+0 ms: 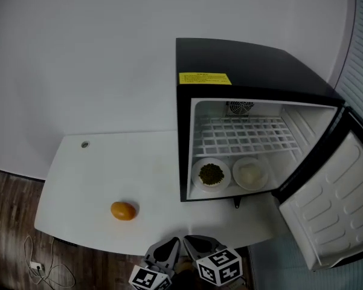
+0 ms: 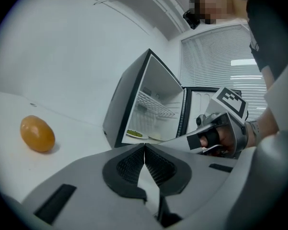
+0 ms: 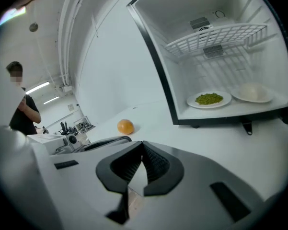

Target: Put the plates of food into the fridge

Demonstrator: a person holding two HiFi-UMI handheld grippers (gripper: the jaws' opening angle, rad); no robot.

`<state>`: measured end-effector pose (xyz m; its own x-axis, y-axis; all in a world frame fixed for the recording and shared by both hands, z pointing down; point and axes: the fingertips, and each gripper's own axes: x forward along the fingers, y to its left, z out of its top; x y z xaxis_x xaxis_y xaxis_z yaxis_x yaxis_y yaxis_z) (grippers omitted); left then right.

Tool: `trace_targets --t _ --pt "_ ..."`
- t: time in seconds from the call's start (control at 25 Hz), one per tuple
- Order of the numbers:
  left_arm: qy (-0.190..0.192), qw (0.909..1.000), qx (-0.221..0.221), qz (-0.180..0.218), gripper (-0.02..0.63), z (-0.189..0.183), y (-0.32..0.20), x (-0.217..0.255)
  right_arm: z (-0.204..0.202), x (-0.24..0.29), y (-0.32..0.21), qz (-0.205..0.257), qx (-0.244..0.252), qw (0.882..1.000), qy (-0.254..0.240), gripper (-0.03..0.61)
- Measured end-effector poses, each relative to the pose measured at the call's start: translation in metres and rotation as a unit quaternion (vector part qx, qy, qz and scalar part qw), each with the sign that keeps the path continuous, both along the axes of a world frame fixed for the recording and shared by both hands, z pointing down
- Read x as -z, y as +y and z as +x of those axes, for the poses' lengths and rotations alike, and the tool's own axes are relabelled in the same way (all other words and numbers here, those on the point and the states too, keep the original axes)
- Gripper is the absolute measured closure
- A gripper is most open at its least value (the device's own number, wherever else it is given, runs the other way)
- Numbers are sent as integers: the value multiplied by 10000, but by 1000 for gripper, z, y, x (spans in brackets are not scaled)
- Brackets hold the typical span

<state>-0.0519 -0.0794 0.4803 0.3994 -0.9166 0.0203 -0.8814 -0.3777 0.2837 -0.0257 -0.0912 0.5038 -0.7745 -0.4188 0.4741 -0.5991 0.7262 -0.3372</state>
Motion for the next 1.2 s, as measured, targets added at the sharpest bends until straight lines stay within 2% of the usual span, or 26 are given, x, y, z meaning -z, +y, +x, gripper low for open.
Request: trace_targets --t 0.2,0.44,0.64,0.92,1.08,1.2 --pt "-48 9986 532 -38 604 -40 23 -5 -40 -3 26 181 636 9978 0 572" --pt "-183 9939 1080 -131 604 -85 44 -14 -88 -7 46 404 1373 9897 48 571" --pt "-191 9893 1434 -175 604 -115 47 -21 -122 -10 41 598 1735 9827 233 566" --pt "-198 9832 1797 -235 604 -157 42 -23 -162 -15 19 890 2053 9733 511 457" --pt "-246 9815 1889 -213 606 -178 36 -22 -182 -17 5 1118 2287 9638 787 364" --pt "-186 9794 1998 -218 606 -192 34 -18 -197 -16 -5 1286 2389 9581 920 325"
